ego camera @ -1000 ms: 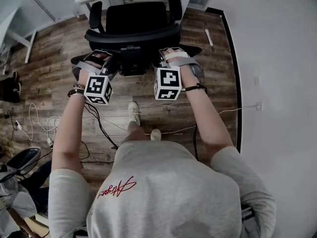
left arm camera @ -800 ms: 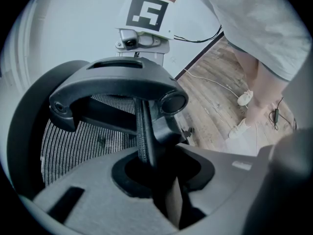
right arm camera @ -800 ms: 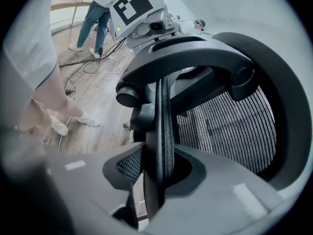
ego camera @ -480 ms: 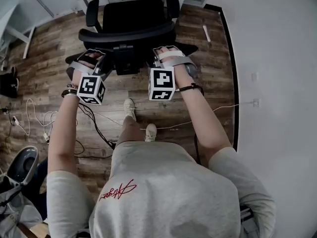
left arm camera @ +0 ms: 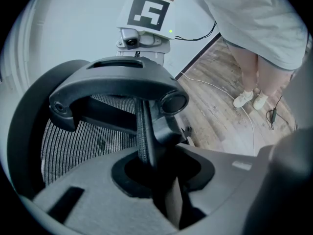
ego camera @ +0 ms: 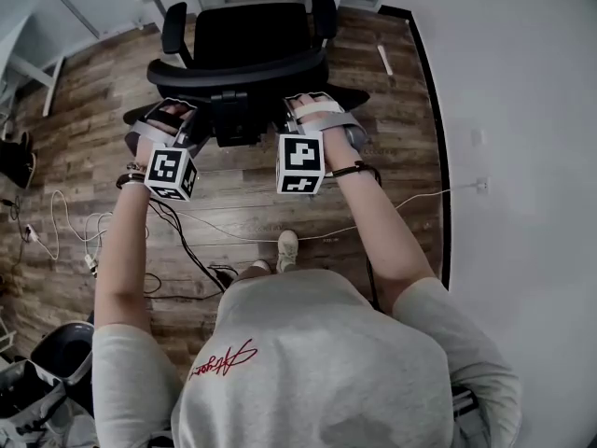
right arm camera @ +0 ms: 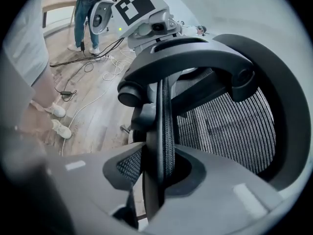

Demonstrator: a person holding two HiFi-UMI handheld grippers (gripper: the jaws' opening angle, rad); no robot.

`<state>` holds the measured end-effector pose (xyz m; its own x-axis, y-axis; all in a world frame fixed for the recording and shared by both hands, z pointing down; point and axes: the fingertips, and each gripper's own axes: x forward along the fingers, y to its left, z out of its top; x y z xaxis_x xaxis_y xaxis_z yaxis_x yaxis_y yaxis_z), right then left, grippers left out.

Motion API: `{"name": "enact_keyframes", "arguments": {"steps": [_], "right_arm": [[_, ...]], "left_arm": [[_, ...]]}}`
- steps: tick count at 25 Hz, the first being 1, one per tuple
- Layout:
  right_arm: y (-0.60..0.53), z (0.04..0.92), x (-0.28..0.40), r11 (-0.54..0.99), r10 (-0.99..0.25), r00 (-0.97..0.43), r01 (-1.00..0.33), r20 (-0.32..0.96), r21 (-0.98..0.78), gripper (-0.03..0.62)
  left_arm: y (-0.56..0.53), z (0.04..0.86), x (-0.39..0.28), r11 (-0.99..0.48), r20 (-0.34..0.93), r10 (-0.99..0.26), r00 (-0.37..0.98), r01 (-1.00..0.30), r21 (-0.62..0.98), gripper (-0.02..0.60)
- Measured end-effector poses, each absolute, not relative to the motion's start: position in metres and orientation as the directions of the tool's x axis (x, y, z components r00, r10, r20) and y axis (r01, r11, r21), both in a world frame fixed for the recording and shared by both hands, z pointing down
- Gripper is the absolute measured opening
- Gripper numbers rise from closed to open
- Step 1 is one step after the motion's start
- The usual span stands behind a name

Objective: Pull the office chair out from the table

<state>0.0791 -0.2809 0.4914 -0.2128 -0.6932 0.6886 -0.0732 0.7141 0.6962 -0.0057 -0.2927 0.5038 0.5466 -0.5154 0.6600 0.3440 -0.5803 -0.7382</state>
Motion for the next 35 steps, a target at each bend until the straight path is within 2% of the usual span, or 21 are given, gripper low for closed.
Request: {"name": "enact_keyframes", "arguments": {"steps": [16, 35], "right_arm": [[-0.185, 0.5, 0.055, 0.685, -0.727, -0.166, -0.096, 0.667, 0.722, 0.104], [-0.143, 0.495, 0.051, 0.691, -0.721, -0.156, -0.096, 0.675, 0.717, 0.103]], "left_arm": [[-0.2, 0.508, -0.032, -0.535, 0.634, -0.53, 0.563, 0.358, -0.765, 0.107], [-0.158, 0.502, -0.036, -0.55, 0.647, -0.507, 0.569, 0.365, -0.751, 0.107]]}}
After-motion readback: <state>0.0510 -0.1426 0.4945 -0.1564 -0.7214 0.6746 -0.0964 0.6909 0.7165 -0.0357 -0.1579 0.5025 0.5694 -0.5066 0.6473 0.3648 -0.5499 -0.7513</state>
